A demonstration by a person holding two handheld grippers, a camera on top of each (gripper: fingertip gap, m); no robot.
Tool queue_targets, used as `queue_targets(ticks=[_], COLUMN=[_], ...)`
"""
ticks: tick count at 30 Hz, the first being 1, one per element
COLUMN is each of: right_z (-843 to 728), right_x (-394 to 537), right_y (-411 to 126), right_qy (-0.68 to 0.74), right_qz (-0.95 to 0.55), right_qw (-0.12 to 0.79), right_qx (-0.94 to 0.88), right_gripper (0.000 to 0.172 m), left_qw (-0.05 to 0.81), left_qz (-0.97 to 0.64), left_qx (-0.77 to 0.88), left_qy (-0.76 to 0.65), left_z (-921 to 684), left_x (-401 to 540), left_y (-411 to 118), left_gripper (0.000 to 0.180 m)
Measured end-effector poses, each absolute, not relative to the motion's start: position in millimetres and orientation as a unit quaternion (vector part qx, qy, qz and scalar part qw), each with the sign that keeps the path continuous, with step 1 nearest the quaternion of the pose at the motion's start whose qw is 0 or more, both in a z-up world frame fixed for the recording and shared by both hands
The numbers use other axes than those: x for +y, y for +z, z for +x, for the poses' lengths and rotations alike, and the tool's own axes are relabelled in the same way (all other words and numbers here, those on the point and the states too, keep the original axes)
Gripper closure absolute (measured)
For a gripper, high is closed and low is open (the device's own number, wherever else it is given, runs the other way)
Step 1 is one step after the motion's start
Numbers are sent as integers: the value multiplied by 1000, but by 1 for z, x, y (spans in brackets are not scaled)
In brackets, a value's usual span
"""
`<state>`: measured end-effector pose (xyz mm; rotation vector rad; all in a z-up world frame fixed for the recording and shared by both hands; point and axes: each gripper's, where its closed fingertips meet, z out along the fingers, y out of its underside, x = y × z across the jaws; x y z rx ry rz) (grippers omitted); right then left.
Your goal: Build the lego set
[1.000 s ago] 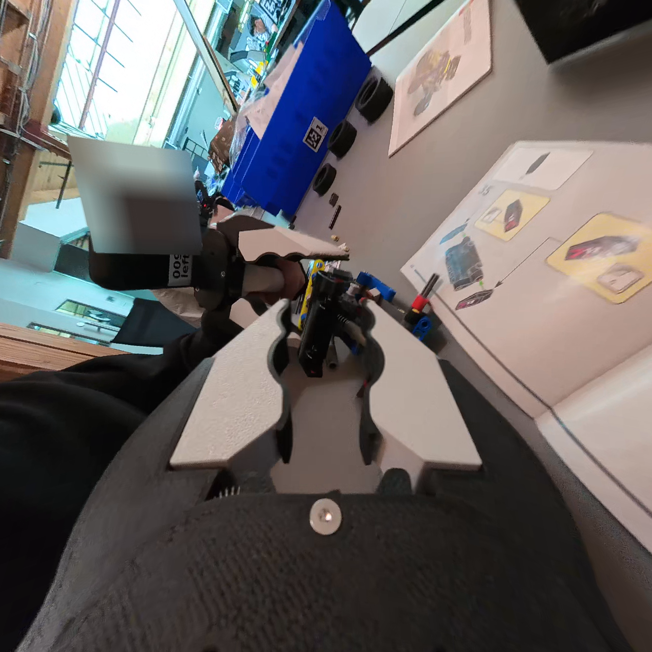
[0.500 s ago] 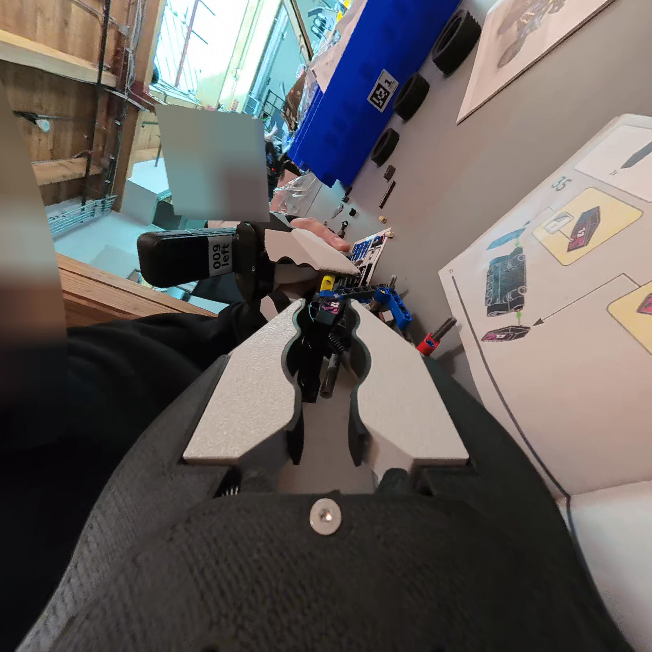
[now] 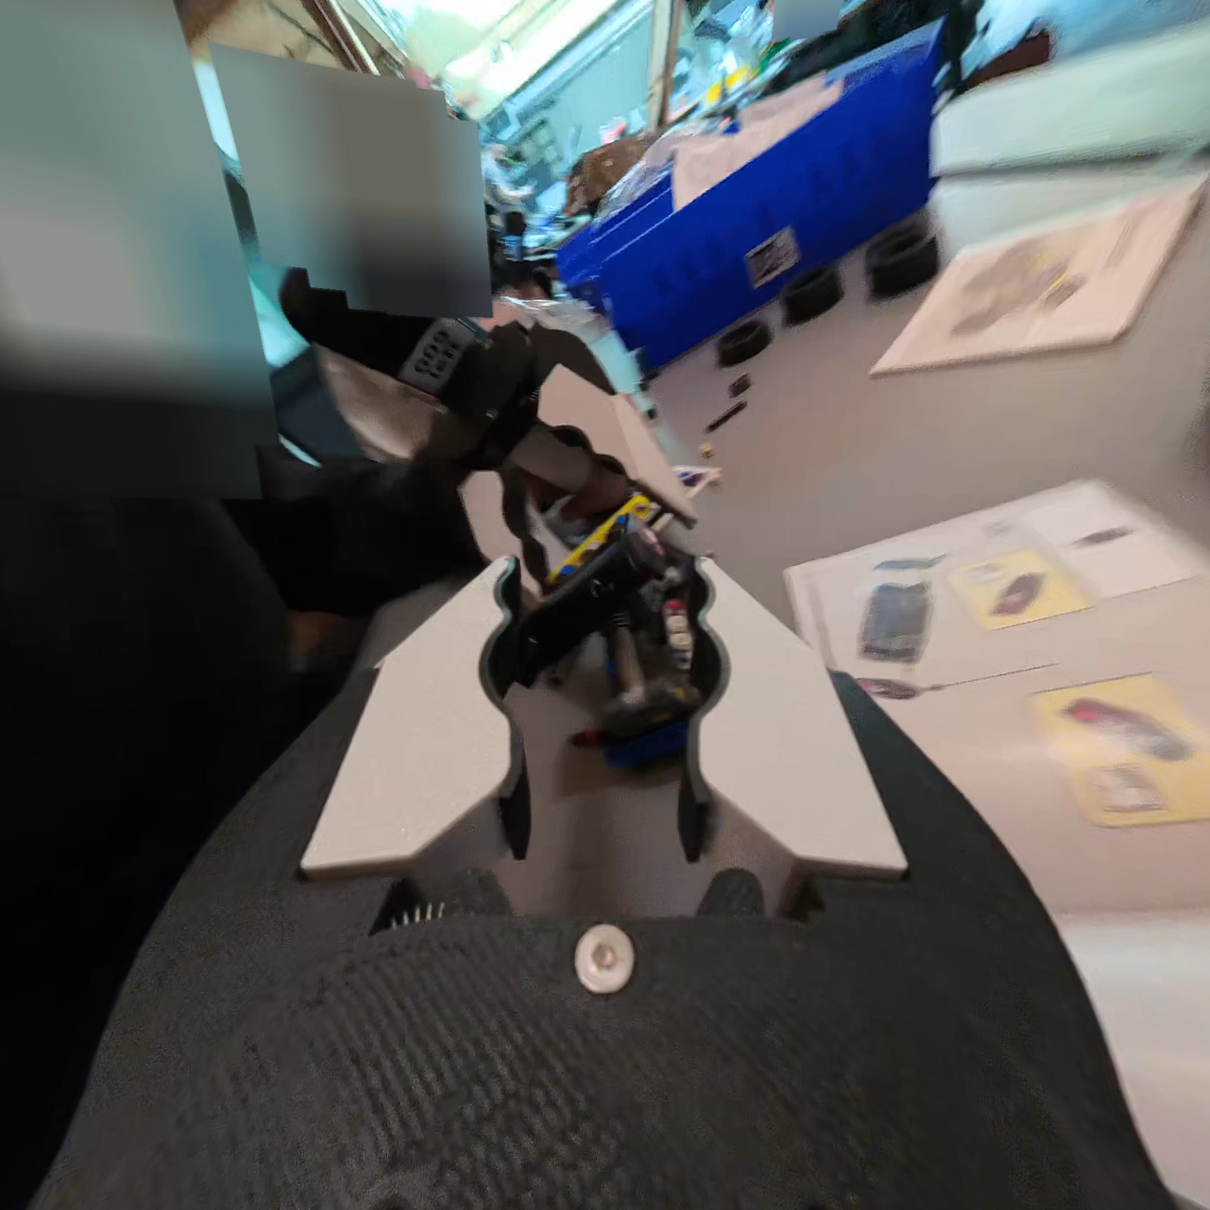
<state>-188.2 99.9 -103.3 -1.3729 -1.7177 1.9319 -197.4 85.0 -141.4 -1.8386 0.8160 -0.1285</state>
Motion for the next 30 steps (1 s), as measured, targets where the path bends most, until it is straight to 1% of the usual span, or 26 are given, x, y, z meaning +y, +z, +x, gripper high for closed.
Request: queue_targets(ticks=[1, 2, 3, 4, 6, 7, 10, 12, 13, 14, 16, 22, 26, 30], right_z=[-189, -187, -185, -182, -177, -177, -180, -184, -185, -184, -188, -188, -189, -189], right_x=[105, 106, 106, 103, 95, 92, 84, 82, 81, 78, 82, 83, 82, 83], right_y=[-101, -95, -91, -90, -92, -97, -119, -132, -134, -134, -132, -134, -134, -136], right_qy=[641, 634, 623, 613, 590, 569, 497, 463, 455, 455, 451, 447, 455, 465], right_qz=[-456, -429, -404, -382, -355, -349, -330, -326, -319, -306, -306, -304, -326, -351], right_qw=[160, 204, 245, 268, 284, 292, 309, 310, 316, 318, 336, 336, 320, 285], right_qx=[-596, -610, -623, -637, -667, -685, -741, -764, -769, -774, -768, -771, -764, -761], right_gripper=[125, 123, 120, 112, 99, 87, 70, 69, 75, 86, 100, 100, 100, 100], left_qw=[534, 534, 534, 534, 533, 533, 532, 530, 530, 530, 529, 527, 528, 526], left_qz=[-771, -771, -771, -772, -772, -773, -774, -775, -776, -776, -776, -778, -778, -780], left_qx=[341, 342, 342, 341, 339, 338, 337, 334, 333, 334, 335, 330, 328, 325], left_qy=[-56, -57, -58, -59, -63, -66, -73, -77, -79, -81, -82, -88, -89, -93], left_z=[-198, -198, -197, -197, -197, -198, -197, -197, -197, -197, -197, -197, -198, -198], left_x=[85, 85, 85, 84, 84, 84, 84, 84, 84, 84, 83, 84, 84, 84], left_y=[-141, -141, -141, -141, -141, -141, -141, -141, -141, -141, -142, -142, -142, -142], left_gripper=[120, 120, 120, 120, 120, 120, 120, 120, 120, 120, 120, 120, 120, 120])
